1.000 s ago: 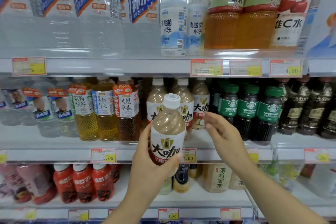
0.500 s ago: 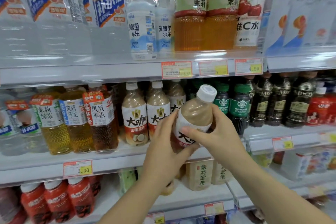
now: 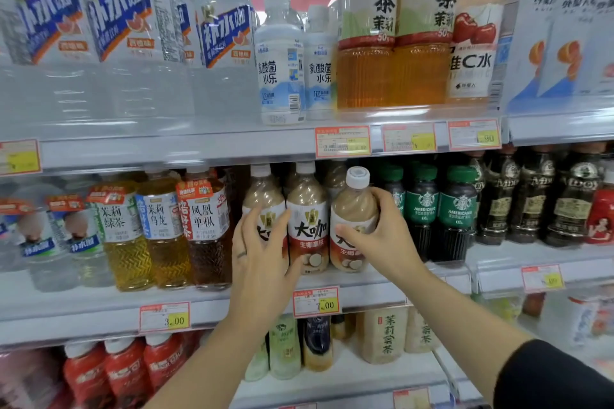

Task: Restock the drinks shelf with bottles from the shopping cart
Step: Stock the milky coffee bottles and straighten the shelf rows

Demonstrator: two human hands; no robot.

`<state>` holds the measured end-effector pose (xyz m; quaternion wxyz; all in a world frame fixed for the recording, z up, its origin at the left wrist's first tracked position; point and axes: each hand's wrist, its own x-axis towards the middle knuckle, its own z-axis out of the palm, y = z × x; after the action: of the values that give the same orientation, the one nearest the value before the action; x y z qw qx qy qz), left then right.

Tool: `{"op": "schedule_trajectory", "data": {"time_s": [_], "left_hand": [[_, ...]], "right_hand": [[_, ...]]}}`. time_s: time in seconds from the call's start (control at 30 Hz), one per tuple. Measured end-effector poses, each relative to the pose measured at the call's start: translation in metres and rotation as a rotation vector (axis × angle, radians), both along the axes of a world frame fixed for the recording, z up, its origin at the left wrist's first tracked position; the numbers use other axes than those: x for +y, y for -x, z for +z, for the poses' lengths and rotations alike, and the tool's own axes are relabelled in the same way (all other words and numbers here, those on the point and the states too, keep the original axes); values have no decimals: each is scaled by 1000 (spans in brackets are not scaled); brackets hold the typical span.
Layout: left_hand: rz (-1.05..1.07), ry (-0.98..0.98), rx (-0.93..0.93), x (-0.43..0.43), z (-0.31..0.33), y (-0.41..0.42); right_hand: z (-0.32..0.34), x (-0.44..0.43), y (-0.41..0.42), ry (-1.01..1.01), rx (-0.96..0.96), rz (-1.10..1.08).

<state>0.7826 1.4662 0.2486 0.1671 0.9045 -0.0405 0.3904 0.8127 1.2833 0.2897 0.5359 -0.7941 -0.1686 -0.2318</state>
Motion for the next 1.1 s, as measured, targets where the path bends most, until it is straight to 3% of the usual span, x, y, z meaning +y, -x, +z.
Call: {"op": "schedule_trajectory", "data": {"time_s": [0.23,0.43,0.6,0.83,1.1], "left_hand": [[53,-164,-59,3,9,-18],[106,-238,-119,6,10,-26],[105,-264,-133,8,13,-33],[96,-284,-143,10,10,-37],[93,-279,-128,9,9,-39]], "right_hand": [[2,3,-16,320,26,-142],[-11,2,-3,607,-113,-394],[-5,-2,-7,656,-85,-288],[4,-9,-11,943,-89,-251],[8,-8,-19,987,-70,-257]]}}
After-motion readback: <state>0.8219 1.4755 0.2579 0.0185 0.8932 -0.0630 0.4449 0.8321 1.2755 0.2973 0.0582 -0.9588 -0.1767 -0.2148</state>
